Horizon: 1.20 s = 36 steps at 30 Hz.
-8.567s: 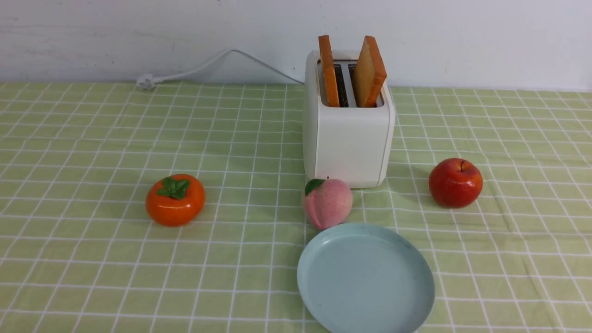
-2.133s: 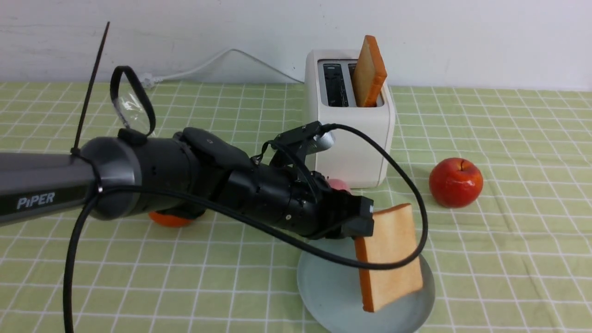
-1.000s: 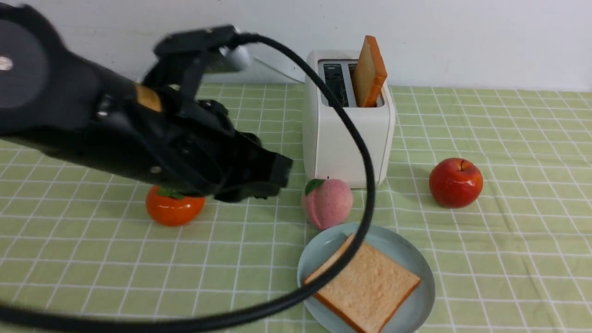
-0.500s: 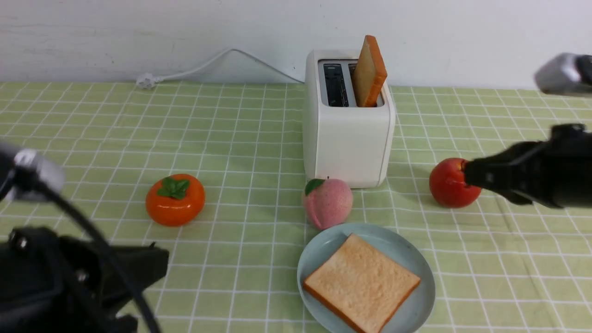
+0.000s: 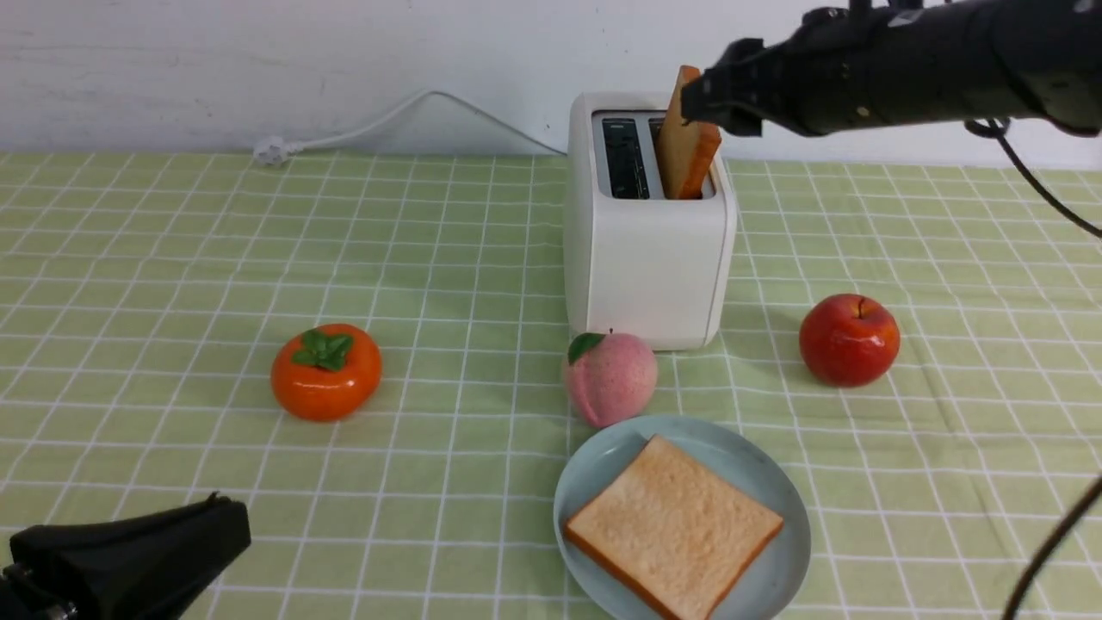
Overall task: Take toasted bread from bread machine on green coffee tablecloth place on plate.
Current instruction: 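Grasp the toast slice in the toaster and pull it up out of the slot with the right gripper, then place the held slice of bread on top of the slice on the plate with the right gripper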
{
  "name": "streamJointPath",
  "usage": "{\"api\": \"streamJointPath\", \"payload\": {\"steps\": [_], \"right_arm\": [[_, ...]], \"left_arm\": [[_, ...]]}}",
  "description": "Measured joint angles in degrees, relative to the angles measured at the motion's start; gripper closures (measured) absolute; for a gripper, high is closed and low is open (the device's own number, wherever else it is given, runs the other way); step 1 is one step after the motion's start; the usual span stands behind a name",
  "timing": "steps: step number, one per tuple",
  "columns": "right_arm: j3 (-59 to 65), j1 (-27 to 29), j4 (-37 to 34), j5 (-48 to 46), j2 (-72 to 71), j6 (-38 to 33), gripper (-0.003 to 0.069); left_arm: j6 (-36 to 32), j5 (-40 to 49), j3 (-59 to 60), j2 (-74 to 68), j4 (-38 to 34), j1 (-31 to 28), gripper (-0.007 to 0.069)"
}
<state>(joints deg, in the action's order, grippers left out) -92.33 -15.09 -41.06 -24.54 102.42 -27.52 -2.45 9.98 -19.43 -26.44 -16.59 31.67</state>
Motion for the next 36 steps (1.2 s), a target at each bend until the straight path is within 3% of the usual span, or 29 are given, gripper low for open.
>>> {"api": "streamJointPath", "payload": {"steps": [2,8,15,19,28,35,36], "right_arm": [[-4.44,0.43,0.92,1.9,5.22,0.0,0.014],[-10.66,1.11,1.78,2.67,13.45,0.65,0.017],[-12.42,1.35,2.5,2.99,17.09,0.89,0.0345],[-12.47,1.35,2.25,3.35,17.09,1.03,0.0507],[-12.37,1.35,1.41,3.57,10.99,1.09,0.0533],[-12.89,2.3,7.52,-15.32,-7.41,0.21,0.0533],[-12.89,2.44,10.06,-22.14,-10.74,1.86,0.0533]], "left_arm": [[0.0,-0.06,0.0,-0.42,0.0,0.0,0.0638],[0.47,0.15,0.0,-0.95,0.0,0.0,0.0638],[0.47,0.39,0.0,-0.95,0.0,0.0,0.0638],[0.52,0.63,0.0,-0.95,0.0,0.0,0.0638],[0.62,0.84,0.0,-0.95,-0.87,0.0,0.0638],[0.62,0.89,0.0,-0.95,-1.1,0.0,0.0638],[0.62,0.89,0.0,-0.95,-1.1,0.0,0.0638]]}}
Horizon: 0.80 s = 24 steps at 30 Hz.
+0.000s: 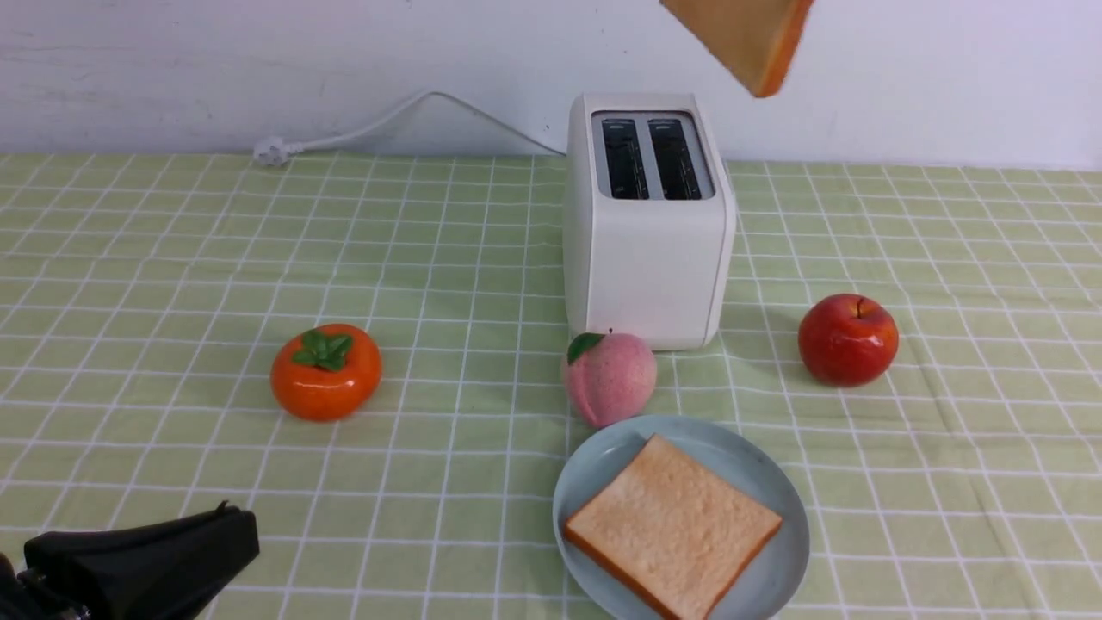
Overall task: Take toasted bread from bread machine on green coffee tablecloth place on plate.
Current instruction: 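Place the held slice of bread on top of the slice on the plate with the right gripper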
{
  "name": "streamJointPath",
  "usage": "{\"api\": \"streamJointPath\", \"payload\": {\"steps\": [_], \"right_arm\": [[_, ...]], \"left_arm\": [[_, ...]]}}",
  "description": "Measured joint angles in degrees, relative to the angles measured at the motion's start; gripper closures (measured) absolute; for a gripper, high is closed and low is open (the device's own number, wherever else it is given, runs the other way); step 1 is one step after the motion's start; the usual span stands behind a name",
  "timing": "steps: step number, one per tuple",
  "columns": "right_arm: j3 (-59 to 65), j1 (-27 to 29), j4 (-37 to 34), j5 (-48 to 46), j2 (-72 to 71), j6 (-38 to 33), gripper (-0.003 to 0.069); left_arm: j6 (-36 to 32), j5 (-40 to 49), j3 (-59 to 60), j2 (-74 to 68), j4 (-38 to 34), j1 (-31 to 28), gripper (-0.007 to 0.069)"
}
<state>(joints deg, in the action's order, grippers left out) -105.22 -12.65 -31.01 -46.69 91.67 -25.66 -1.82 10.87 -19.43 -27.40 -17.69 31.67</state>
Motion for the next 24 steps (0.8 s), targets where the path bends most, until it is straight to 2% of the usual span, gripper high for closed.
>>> {"api": "streamJointPath", "payload": {"steps": [1,3,5,7,10,15,20,24], "right_arm": [[0.37,0.11,1.28,-6.16,-2.37,2.05,0.0533],[1.56,0.16,2.2,-12.11,-4.42,3.55,0.0533],[7.85,0.1,1.27,-21.58,-7.9,5.41,0.0533],[14.62,0.04,-1.43,-23.28,-9.55,5.31,0.0533],[26.44,0.04,-9.0,-20.78,-10.2,4.23,0.0533],[41.51,-1.02,-22.38,-10.94,-6.9,-5.02,0.0533],[46.59,-1.39,-32.3,-5.84,-1.36,-13.24,0.0533],[46.73,-1.39,-35.12,-3.98,2.83,-14.35,0.0528]], "left_arm": [[0.0,0.0,0.0,0.0,0.0,0.0,0.0638],[0.0,0.0,0.0,0.0,0.0,0.0,0.0638],[0.0,0.0,0.0,0.0,-0.16,0.0,0.0638],[0.0,0.0,0.0,0.0,-0.4,0.0,0.0638],[0.0,0.06,0.0,0.0,-1.51,0.0,0.0637],[0.0,0.1,0.0,0.0,-2.16,0.0,0.0637],[0.0,0.17,0.0,0.0,-2.34,0.0,0.0637],[0.0,0.17,0.0,0.0,-2.35,0.0,0.0637]]}}
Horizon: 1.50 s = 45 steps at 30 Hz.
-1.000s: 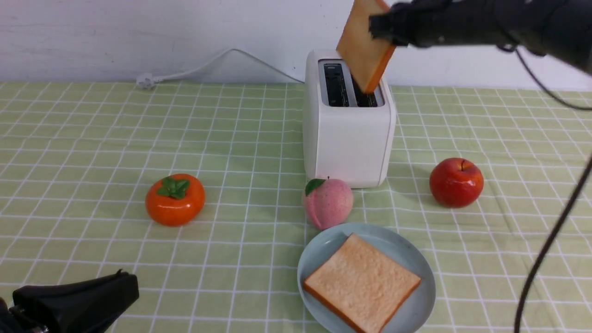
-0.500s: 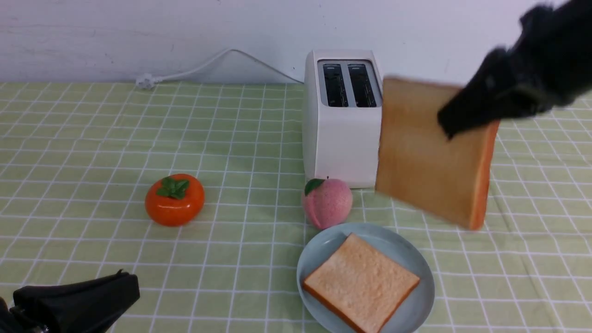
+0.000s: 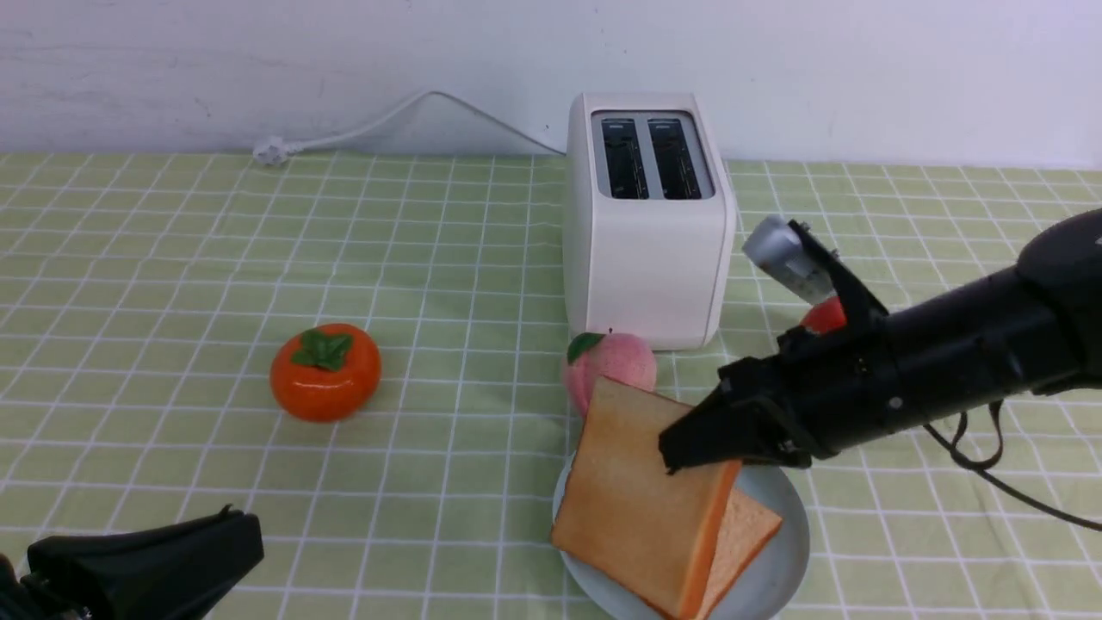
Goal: Take toasted bread from bread machine on green coffee tablecloth place on plate.
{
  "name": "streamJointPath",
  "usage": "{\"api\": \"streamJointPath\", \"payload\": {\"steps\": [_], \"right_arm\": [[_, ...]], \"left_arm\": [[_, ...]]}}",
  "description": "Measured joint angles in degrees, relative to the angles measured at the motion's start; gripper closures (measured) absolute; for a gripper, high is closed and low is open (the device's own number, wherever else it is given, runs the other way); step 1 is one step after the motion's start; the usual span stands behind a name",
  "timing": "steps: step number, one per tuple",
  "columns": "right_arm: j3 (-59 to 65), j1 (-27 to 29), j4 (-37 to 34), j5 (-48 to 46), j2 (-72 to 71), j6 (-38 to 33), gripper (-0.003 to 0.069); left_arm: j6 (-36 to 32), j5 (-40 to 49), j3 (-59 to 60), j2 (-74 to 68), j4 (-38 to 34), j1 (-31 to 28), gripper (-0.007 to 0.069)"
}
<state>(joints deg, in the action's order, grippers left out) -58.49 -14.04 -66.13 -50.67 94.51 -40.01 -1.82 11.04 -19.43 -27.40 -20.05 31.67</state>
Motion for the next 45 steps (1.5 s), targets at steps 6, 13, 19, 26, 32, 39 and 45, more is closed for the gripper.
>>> {"api": "streamJointPath", "payload": {"steps": [6,13,19,26,32,39,45], "right_arm": [[0.0,0.0,2.1,5.69,3.31,0.0,0.0308],[-3.6,0.44,15.91,8.02,1.57,6.21,0.0099],[-13.02,3.74,37.22,-1.74,-7.24,22.34,0.016],[-16.75,4.27,54.4,-16.88,-23.87,33.62,0.0439],[-8.95,4.27,56.17,-20.74,-42.23,39.45,0.0645],[6.84,4.27,56.85,-20.64,-67.9,50.31,0.0666],[15.39,4.27,61.72,-13.71,-78.46,53.5,0.0659]], "left_arm": [[0.0,0.0,0.0,0.0,-0.19,0.0,0.0636],[0.0,0.18,0.0,0.0,-0.24,0.0,0.0634],[0.0,0.25,0.0,0.0,-0.24,0.0,0.0632],[0.27,0.48,0.0,0.24,-1.91,0.0,0.0633],[-0.86,1.28,0.0,5.72,-4.31,0.0,0.0637],[-5.59,1.28,0.0,11.49,-4.31,0.0,0.0637],[-5.92,2.29,0.04,11.53,-4.31,0.0,0.0637]]}}
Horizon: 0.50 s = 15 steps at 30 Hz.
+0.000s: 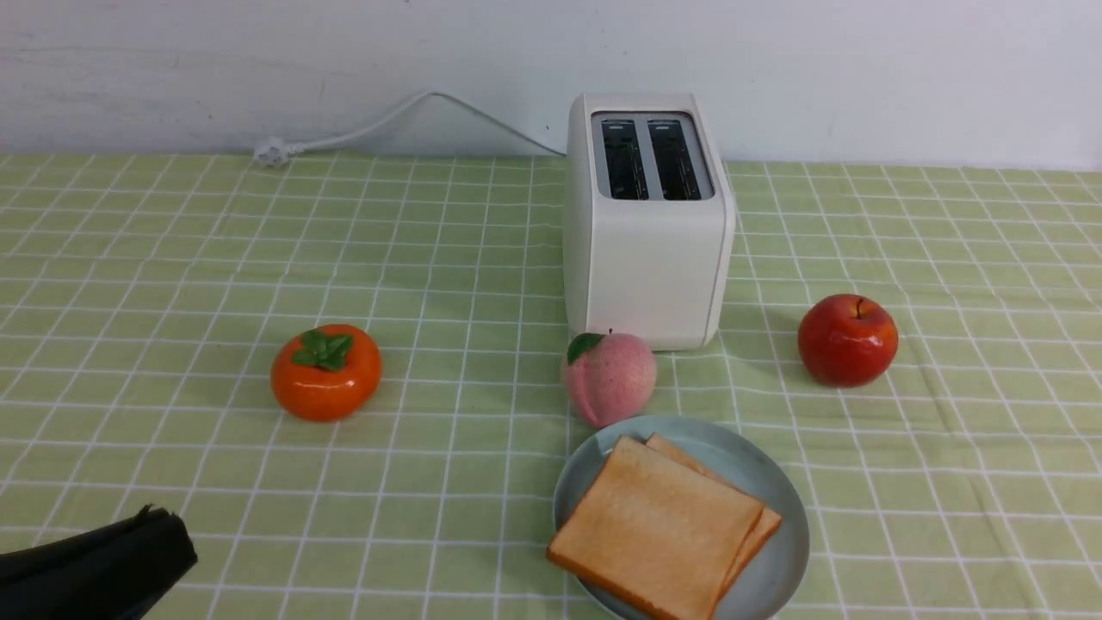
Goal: Take toasted bread from bread machine on green coffee tablecloth place on plate.
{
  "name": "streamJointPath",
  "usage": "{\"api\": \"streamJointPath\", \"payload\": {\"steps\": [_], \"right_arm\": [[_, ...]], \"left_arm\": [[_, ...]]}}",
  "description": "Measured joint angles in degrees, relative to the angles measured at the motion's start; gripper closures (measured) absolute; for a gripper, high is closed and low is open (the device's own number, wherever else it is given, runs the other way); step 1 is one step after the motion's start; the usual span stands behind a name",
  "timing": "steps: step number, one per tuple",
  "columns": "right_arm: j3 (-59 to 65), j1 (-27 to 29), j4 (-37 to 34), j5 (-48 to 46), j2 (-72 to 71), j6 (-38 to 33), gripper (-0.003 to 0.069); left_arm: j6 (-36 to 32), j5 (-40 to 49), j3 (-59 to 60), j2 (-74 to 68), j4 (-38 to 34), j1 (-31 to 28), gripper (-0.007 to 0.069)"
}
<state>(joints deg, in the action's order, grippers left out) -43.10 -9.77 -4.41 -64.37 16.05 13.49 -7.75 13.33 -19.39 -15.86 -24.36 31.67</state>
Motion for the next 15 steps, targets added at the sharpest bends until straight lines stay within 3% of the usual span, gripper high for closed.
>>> {"api": "streamJointPath", "payload": {"steps": [7,15], "right_arm": [[5.24,0.0,0.85,14.57,-0.69,0.37,0.0654],[6.38,0.0,1.79,14.05,-0.69,0.37,0.0645]], "left_arm": [[0.0,0.73,0.02,0.06,0.0,0.0,0.0637],[0.0,0.72,0.02,0.06,0.0,0.0,0.0637]]}}
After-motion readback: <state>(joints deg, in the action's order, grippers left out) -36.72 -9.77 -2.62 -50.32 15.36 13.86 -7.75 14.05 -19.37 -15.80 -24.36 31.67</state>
